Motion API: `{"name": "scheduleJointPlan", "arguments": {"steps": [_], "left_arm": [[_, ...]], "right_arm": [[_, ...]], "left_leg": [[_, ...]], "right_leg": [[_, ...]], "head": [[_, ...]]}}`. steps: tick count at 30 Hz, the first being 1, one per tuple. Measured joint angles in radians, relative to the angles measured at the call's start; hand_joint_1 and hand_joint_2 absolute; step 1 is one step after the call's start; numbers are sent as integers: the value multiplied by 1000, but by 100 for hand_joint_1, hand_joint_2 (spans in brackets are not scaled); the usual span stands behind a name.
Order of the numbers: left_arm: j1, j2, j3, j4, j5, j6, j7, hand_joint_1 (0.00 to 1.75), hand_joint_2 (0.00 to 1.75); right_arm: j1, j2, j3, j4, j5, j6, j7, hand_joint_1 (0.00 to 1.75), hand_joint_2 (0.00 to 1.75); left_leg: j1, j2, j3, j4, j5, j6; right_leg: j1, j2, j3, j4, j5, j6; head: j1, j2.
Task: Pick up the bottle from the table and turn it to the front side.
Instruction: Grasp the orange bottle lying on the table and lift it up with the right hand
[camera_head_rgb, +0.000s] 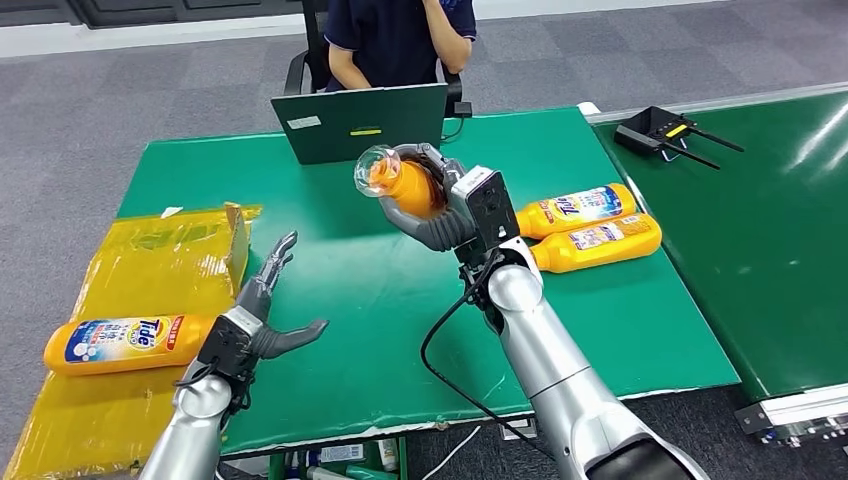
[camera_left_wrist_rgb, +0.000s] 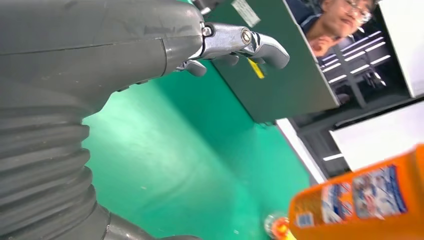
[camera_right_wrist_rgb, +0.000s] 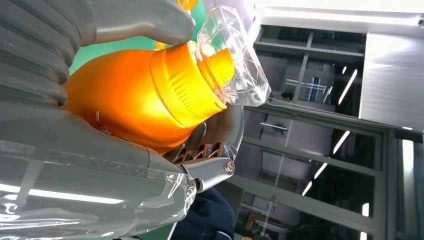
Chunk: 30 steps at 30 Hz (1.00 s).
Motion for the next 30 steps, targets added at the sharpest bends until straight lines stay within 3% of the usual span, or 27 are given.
{"name": "scheduleJointPlan", "arguments": {"steps": [12, 30], "left_arm": [[-72, -46, -39, 60, 49, -45, -6, 0, 175], [-113, -105, -101, 127, 135, -120, -14, 0, 175]], "right_arm": [[-41, 14, 0, 16, 3, 0, 0, 175, 175], [-54, 44, 0, 34, -5, 0, 1, 175, 175]], "left_leg": [[0, 0, 0, 0, 0, 0], [0, 0, 0, 0, 0, 0]], "right_leg": [[0, 0, 0, 0, 0, 0], [0, 0, 0, 0, 0, 0]], "head": [[0, 0], [0, 0]]}}
